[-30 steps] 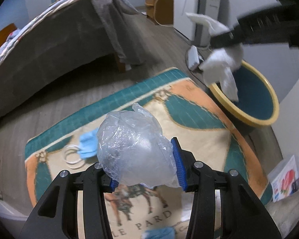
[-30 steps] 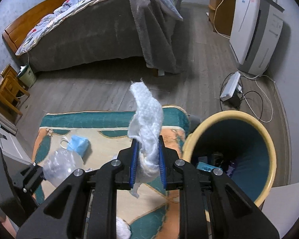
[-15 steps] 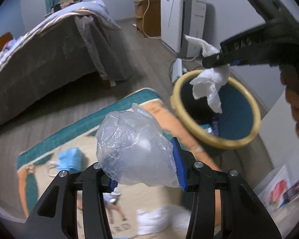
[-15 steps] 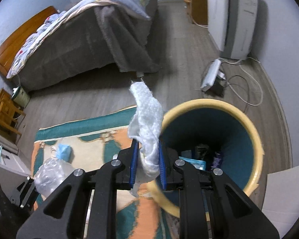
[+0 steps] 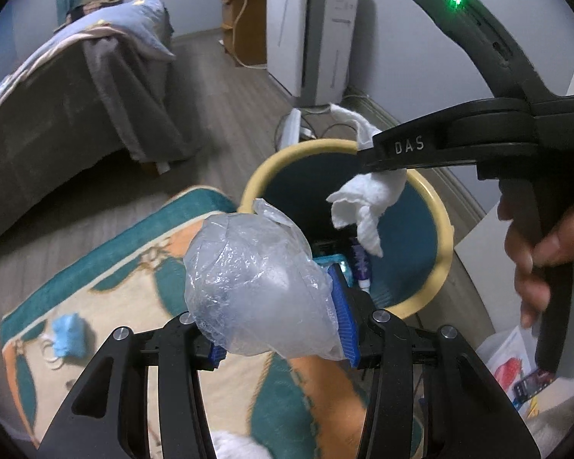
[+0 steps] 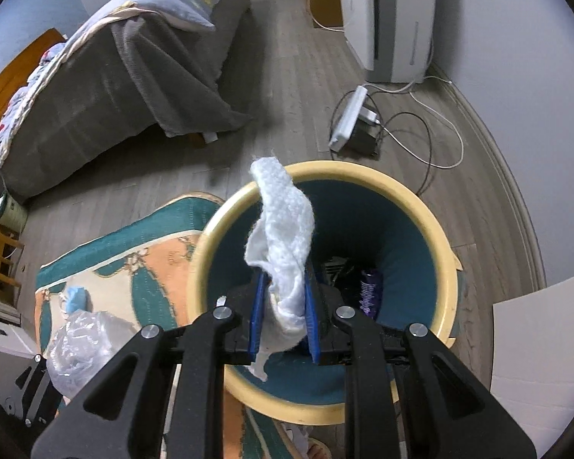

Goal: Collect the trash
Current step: 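Carry plastic bag and tissue over the bin and open both tools, then move both open tools from the bin back over the mat, then grasp the blue face mask with left tool while right tool grasps white tissue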

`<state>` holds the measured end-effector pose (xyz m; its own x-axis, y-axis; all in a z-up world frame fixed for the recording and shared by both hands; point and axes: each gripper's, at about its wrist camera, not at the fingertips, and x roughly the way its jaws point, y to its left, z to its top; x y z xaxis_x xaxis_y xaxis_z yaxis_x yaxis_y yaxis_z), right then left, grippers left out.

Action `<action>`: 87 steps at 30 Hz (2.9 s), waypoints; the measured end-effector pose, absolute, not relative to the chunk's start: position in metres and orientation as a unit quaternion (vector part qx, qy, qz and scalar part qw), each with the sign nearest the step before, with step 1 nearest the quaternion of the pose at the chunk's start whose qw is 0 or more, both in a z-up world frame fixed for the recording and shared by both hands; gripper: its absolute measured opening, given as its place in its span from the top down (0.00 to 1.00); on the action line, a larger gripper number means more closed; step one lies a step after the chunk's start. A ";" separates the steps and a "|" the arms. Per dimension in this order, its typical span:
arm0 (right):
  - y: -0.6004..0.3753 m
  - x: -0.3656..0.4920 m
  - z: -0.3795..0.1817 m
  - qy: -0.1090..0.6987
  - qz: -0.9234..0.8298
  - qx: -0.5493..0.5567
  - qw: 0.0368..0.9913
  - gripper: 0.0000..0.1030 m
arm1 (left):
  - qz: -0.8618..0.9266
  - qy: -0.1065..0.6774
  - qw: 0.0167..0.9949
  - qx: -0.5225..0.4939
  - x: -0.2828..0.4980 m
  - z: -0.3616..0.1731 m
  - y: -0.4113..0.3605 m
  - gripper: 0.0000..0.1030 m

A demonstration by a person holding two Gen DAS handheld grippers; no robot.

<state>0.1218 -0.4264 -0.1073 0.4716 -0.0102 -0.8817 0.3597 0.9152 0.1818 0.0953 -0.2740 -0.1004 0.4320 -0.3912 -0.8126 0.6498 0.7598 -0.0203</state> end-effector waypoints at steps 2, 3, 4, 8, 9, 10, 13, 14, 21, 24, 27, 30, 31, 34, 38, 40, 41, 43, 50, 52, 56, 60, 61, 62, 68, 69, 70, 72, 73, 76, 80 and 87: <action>-0.433 0.121 -0.112 0.505 -0.124 0.172 0.837 0.82 | -0.313 0.439 0.828 0.152 0.098 -0.108 -0.286 0.55; -0.437 0.120 -0.113 0.504 -0.136 0.169 0.836 0.82 | -0.315 0.442 0.826 0.151 0.100 -0.111 -0.289 0.55; -0.440 0.119 -0.113 0.502 -0.144 0.167 0.836 0.82 | -0.316 0.446 0.824 0.150 0.102 -0.114 -0.293 0.55; -0.452 0.114 -0.114 0.496 -0.176 0.163 0.834 0.82 | -0.317 0.446 0.823 0.154 0.108 -0.122 -0.309 0.55; -0.455 0.112 -0.114 0.495 -0.184 0.162 0.834 0.82 | -0.316 0.446 0.822 0.159 0.110 -0.124 -0.313 0.55; -0.458 0.111 -0.115 0.494 -0.191 0.163 0.832 0.82 | -0.317 0.445 0.822 0.162 0.110 -0.126 -0.317 0.55; -0.464 0.108 -0.119 0.496 -0.205 0.163 0.828 0.82 | -0.320 0.442 0.822 0.165 0.115 -0.129 -0.326 0.55; -0.466 0.107 -0.120 0.496 -0.210 0.163 0.826 0.82 | -0.321 0.440 0.822 0.164 0.116 -0.129 -0.327 0.54; -0.470 0.105 -0.119 0.488 -0.232 0.164 0.826 0.82 | -0.313 0.415 0.840 0.154 0.124 -0.121 -0.328 0.49; -0.469 0.104 -0.116 0.481 -0.239 0.167 0.827 0.81 | -0.310 0.401 0.848 0.155 0.125 -0.117 -0.327 0.39; -0.470 0.103 -0.113 0.475 -0.248 0.170 0.827 0.75 | -0.314 0.388 0.855 0.144 0.125 -0.113 -0.322 0.27; -0.467 0.104 -0.112 0.475 -0.248 0.167 0.828 0.59 | -0.309 0.390 0.857 0.136 0.126 -0.114 -0.317 0.21; -0.465 0.104 -0.112 0.476 -0.246 0.166 0.828 0.51 | -0.307 0.391 0.857 0.134 0.127 -0.114 -0.316 0.16; -0.461 0.106 -0.109 0.474 -0.241 0.161 0.832 0.27 | -0.295 0.390 0.862 0.131 0.128 -0.114 -0.309 0.10; -0.457 0.104 -0.099 0.464 -0.249 0.154 0.836 0.06 | -0.281 0.393 0.867 0.124 0.129 -0.108 -0.296 0.08; -0.453 0.103 -0.094 0.467 -0.244 0.156 0.836 0.06 | -0.273 0.389 0.872 0.120 0.127 -0.101 -0.285 0.08; -0.449 0.102 -0.090 0.467 -0.242 0.154 0.836 0.06 | -0.268 0.385 0.875 0.119 0.125 -0.096 -0.278 0.08; -0.441 0.100 -0.082 0.465 -0.238 0.147 0.840 0.06 | -0.262 0.378 0.880 0.119 0.117 -0.087 -0.265 0.07; -0.398 0.081 -0.048 0.443 -0.188 0.161 0.862 0.06 | -0.225 0.371 0.895 0.099 0.089 -0.054 -0.196 0.05; -0.386 0.074 -0.043 0.439 -0.167 0.190 0.862 0.06 | -0.208 0.382 0.897 0.079 0.083 -0.049 -0.169 0.05; -0.352 0.060 -0.040 0.440 -0.138 0.209 0.862 0.06 | -0.162 0.392 0.904 0.054 0.068 -0.042 -0.117 0.05; -0.315 0.049 -0.047 0.459 -0.114 0.195 0.859 0.06 | -0.127 0.395 0.908 0.047 0.049 -0.039 -0.073 0.05; -0.305 0.047 -0.050 0.465 -0.111 0.188 0.858 0.06 | -0.120 0.397 0.909 0.041 0.043 -0.037 -0.059 0.05; -0.296 0.045 -0.053 0.469 -0.107 0.182 0.858 0.06 | -0.116 0.397 0.910 0.037 0.040 -0.037 -0.052 0.05; -0.253 0.034 -0.078 0.497 -0.084 0.135 0.853 0.06 | -0.088 0.407 0.909 0.010 0.020 -0.050 -0.003 0.05; -0.250 0.034 -0.081 0.501 -0.083 0.125 0.852 0.06 | -0.086 0.412 0.907 0.007 0.018 -0.056 0.001 0.05; -0.244 0.034 -0.085 0.505 -0.078 0.113 0.852 0.06 | -0.085 0.421 0.903 0.007 0.017 -0.063 0.004 0.05; -0.234 0.034 -0.094 0.515 -0.076 0.091 0.849 0.06 | -0.084 0.436 0.896 0.010 0.016 -0.077 0.009 0.05; -0.231 0.034 -0.099 0.519 -0.074 0.083 0.847 0.06 | -0.082 0.441 0.894 0.010 0.016 -0.081 0.010 0.05; -0.220 0.035 -0.117 0.537 -0.070 0.080 0.837 0.06 | -0.079 0.465 0.882 0.002 0.016 -0.098 0.013 0.05; -0.210 0.034 -0.137 0.555 -0.060 0.105 0.823 0.06 | -0.086 0.486 0.870 0.009 0.017 -0.114 0.009 0.05; -0.206 0.039 -0.153 0.573 -0.066 0.096 0.811 0.06 | -0.110 0.512 0.850 0.048 0.019 -0.141 -0.010 0.05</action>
<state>0.0393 -0.2064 -0.1530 0.3347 0.0027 -0.9423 0.2163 0.9731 0.0796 0.0189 -0.0101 -0.1411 0.4512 -0.1381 -0.8816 0.2369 0.9710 -0.0309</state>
